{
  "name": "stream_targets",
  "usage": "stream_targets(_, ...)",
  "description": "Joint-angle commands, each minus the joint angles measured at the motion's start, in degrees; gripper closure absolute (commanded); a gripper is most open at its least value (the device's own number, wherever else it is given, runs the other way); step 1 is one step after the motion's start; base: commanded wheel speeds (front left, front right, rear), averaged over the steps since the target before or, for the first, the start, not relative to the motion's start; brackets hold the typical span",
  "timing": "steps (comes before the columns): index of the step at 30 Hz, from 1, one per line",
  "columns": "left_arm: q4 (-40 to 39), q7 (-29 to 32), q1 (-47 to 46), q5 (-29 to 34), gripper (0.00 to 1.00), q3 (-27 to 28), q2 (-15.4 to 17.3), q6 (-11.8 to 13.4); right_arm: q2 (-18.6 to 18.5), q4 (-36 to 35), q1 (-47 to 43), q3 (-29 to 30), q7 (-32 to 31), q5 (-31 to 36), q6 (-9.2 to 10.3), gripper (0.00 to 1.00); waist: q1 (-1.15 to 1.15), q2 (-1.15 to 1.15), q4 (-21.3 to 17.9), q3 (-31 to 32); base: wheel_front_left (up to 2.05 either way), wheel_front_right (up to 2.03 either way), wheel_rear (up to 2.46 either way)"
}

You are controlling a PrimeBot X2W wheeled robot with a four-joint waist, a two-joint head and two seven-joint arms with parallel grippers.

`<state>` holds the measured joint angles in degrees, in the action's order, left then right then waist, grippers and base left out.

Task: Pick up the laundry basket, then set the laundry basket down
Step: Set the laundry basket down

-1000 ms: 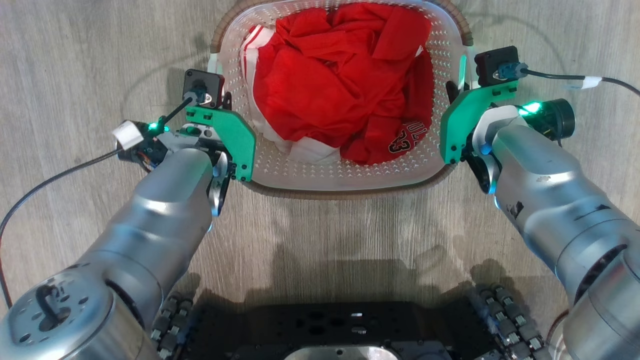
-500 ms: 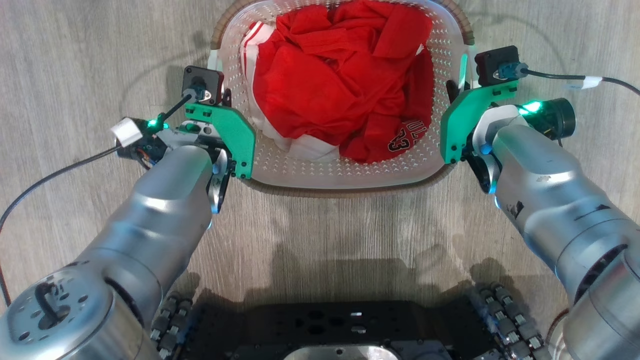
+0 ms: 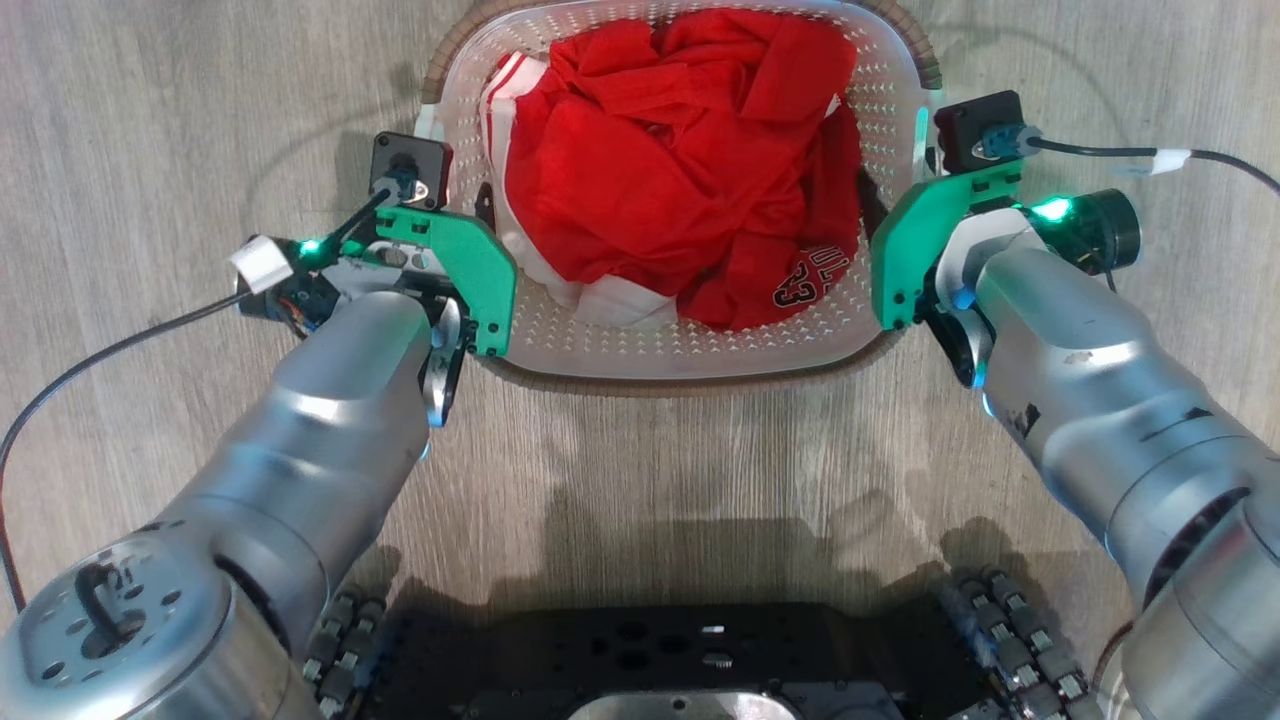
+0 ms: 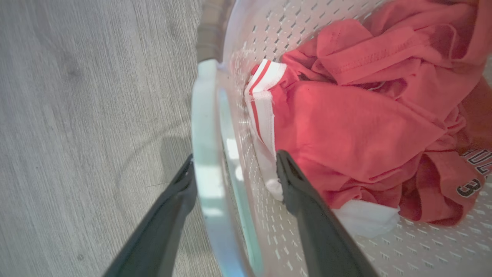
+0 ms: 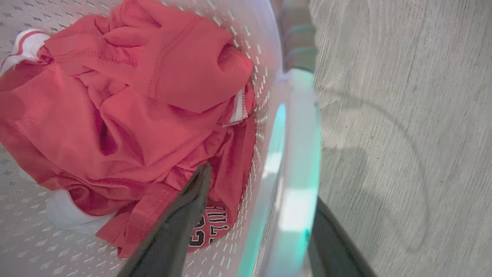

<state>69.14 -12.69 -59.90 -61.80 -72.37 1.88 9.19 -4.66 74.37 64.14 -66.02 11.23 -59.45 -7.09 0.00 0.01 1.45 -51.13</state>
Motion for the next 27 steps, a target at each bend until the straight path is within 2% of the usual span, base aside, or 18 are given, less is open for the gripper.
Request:
stream_targets(1,-0.25,-0.62,-0.15,-0.54,0.0,0.11,0.99,0.6,0.77,-0.42,-2.68,0.06,0.77,0.51,-0.4,0.0,0.0,-0.01,-0.02,0.09,0.0,0.0,0.0)
stream_targets(9,0.1,-0.64,0.73,-1.18,0.0,-0.06,0.99,0.52,0.4,-0.42,-3.5,0.82,0.68,0.96,-0.4,0.0,0.0,-0.01,-0.03,1.98,0.0,0.0,0.0)
stream_targets(19,0.71,-2.1,2.99,-1.69,0.0,0.78,0.99,0.19,-0.84,-0.42,-4.96,2.59,2.38,2.6,-0.4,0.0,0.0,-0.01,-0.14,9.05,0.0,0.0,0.0)
stream_targets(22,-0.66,-2.26,2.9,-0.78,0.0,2.89,1.06,0.56,-1.34,-0.42,-5.48,3.52,3.17,3.55,-0.4,0.0,0.0,-0.01,-0.09,11.75,0.0,0.0,0.0)
stream_targets(27,-6.76,-2.28,4.38,4.36,0.0,8.93,3.1,2.19,-1.27,-0.53,-5.69,6.04,3.7,4.66,-0.4,0.0,0.0,-0.01,-0.18,15.83,0.0,0.0,0.0)
